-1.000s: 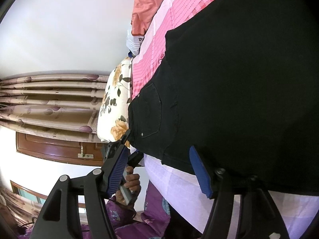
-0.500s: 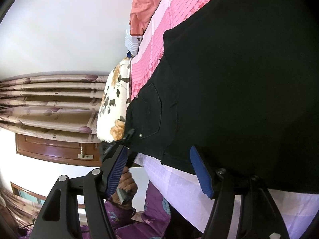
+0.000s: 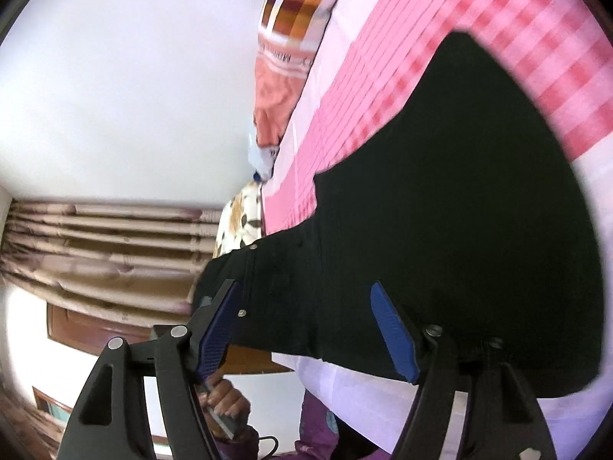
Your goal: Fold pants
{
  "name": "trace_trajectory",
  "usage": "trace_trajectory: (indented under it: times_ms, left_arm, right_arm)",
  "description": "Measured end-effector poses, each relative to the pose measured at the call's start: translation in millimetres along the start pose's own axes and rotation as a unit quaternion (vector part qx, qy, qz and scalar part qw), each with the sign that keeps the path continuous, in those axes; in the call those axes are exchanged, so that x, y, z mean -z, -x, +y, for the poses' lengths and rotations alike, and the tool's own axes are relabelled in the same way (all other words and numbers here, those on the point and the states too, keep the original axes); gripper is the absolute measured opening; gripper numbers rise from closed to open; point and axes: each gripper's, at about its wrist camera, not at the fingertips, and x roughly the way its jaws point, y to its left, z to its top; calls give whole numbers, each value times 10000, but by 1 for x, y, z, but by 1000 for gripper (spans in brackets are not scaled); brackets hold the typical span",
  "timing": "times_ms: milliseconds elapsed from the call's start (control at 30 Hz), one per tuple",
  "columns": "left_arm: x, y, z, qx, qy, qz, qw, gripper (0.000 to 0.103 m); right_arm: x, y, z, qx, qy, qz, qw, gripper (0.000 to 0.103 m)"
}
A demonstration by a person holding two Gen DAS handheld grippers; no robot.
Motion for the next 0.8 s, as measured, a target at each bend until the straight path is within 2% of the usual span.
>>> trace_trajectory:
  times_ms: [133,233,300,333,467,567,600,667,733,800]
  left_arm:
    - [2,-33,-68,661,-497,296,9961,27]
    - [11,-65,-117,1110,-935,661,9872,27]
    - [25,-92,-146,1348,-1180,1010,9786,27]
    - [37,-113,-160,1424,-1421,1232,9718,27]
    - [86,-179,-179,1355,-1849,2207,9480,28]
    - [120,-210,-178,977,-2270,2710,9303,31]
    - [126,-213,-179,928,-2310,2816,9267,32]
    - [127,-206,-182,997,-2426,2665,9274,36]
    - [123,-196,-190,1110,-2553,2553,9259,49]
    - [110,-188,-197,1481,-2506,2488,9238,53]
  right_arm:
    - [-9,28,-11,22,-68,-203,9998,69]
    - [-14,47,-34,-537,-564,-366,9963,72]
    - [-15,56,-49,-925,-948,-423,9903,75]
    - [-16,59,-59,-1155,-1185,-459,9851,75]
    - [-16,63,-80,-1393,-1611,-468,9759,78]
    - [-14,57,-87,-1448,-1800,-330,9724,79]
    - [-13,54,-88,-1417,-1827,-286,9725,79]
    - [-13,52,-88,-1351,-1804,-280,9739,79]
    - [-14,52,-90,-1340,-1830,-279,9735,79]
    - [-14,52,-92,-1294,-1870,-288,9734,82]
